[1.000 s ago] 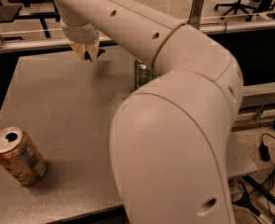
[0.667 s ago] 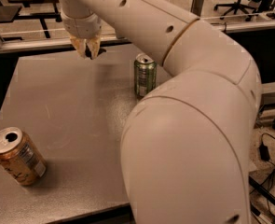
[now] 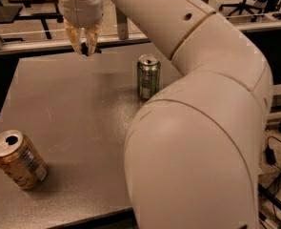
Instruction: Pick rxbar chocolate
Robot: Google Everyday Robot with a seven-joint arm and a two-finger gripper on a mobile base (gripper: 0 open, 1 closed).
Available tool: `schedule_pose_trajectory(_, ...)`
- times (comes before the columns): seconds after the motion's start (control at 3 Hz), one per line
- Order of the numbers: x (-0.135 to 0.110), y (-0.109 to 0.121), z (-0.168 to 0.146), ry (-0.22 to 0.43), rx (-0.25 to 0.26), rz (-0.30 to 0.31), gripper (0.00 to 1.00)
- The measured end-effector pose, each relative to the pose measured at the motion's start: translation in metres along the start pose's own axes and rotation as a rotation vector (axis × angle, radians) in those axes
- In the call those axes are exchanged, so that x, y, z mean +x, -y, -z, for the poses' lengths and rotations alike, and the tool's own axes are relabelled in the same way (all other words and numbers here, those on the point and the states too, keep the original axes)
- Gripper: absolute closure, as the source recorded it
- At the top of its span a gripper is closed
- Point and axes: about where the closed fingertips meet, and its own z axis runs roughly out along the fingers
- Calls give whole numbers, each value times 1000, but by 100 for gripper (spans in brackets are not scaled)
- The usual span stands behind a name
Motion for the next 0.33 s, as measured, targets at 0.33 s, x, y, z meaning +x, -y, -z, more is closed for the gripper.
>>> schedule_pose_trajectory(0.33, 6, 7, -3, -22, 24, 0, 100)
